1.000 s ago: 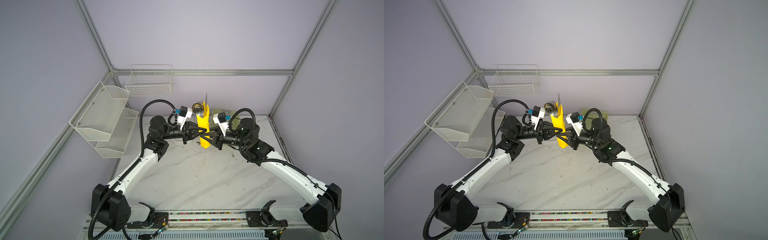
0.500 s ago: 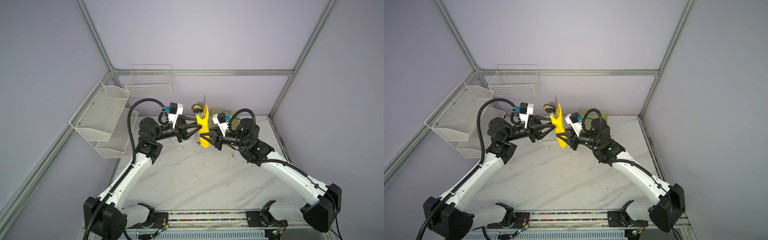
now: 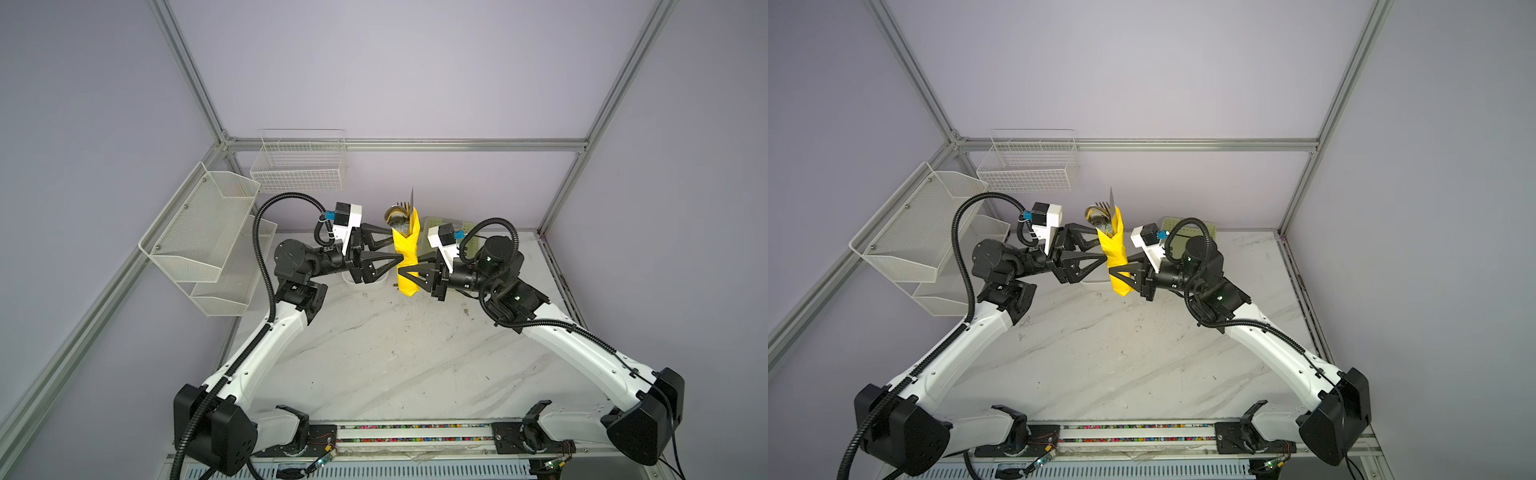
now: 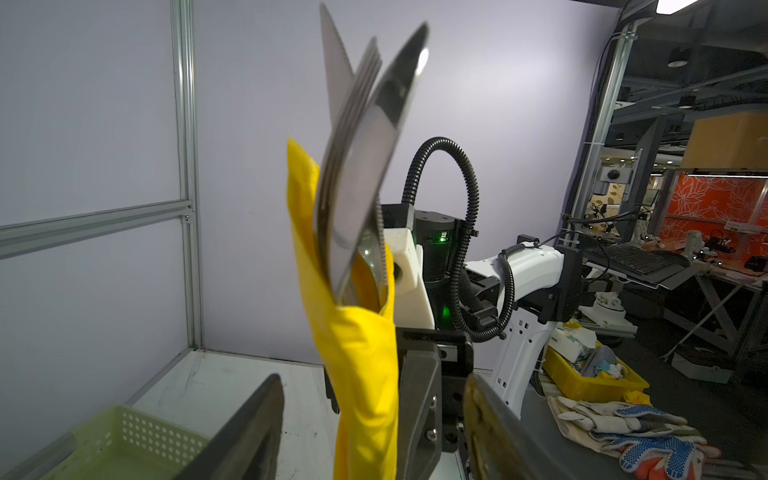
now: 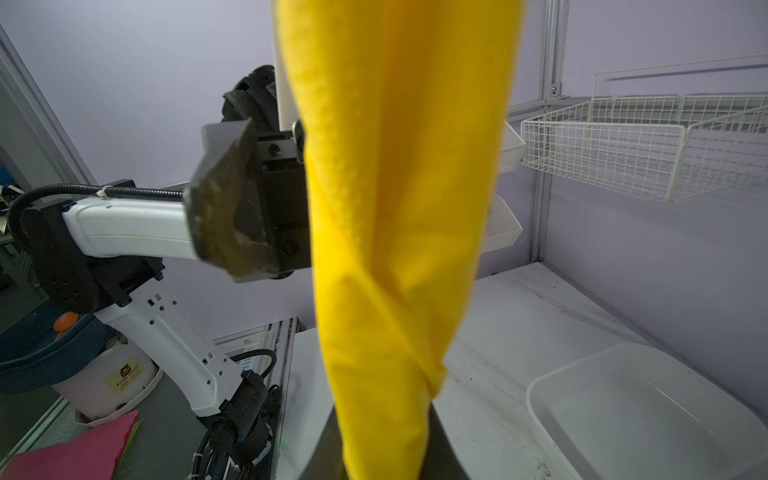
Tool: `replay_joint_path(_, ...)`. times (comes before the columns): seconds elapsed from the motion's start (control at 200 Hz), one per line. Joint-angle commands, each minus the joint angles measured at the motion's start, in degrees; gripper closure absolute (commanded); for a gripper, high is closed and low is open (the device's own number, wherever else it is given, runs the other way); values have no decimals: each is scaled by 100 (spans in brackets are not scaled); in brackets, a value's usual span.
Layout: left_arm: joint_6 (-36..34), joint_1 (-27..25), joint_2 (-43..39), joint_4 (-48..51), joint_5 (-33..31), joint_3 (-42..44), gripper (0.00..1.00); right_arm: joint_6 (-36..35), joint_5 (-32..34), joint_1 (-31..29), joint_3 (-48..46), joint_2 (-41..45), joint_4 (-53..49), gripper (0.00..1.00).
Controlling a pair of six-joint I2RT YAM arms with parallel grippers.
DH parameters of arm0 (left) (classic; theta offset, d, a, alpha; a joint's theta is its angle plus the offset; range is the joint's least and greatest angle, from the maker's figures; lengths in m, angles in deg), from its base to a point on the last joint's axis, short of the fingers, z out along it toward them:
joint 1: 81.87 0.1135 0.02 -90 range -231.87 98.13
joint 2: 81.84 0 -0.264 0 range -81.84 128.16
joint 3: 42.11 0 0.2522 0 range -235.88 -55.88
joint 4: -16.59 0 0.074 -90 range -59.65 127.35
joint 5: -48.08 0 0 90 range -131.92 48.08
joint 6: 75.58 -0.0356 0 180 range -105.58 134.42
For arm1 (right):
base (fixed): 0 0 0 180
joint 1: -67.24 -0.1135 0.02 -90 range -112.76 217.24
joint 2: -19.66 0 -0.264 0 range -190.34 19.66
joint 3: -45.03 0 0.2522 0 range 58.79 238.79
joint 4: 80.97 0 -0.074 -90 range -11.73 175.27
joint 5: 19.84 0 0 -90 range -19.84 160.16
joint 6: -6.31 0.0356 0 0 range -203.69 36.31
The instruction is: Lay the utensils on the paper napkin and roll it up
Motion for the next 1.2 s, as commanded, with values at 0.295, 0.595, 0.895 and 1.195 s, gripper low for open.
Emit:
replay_joint_path(0.295,1358,-457,764,-1735,679,-490,30,37,-489,-35,123,36,502,100)
replay_joint_path(0.595,1839,-554,921,-2192,857,-629,37,-50,-409,-35,54,69,350,100)
replay_joint_path(0.895,1854,-561,824,-2179,837,-713,37,-229,-438,-35,42,37,101,100)
replay_joint_path(1.195,1798,-553,731,-2025,909,-649,48,-259,-250,-26,54,102,60,100)
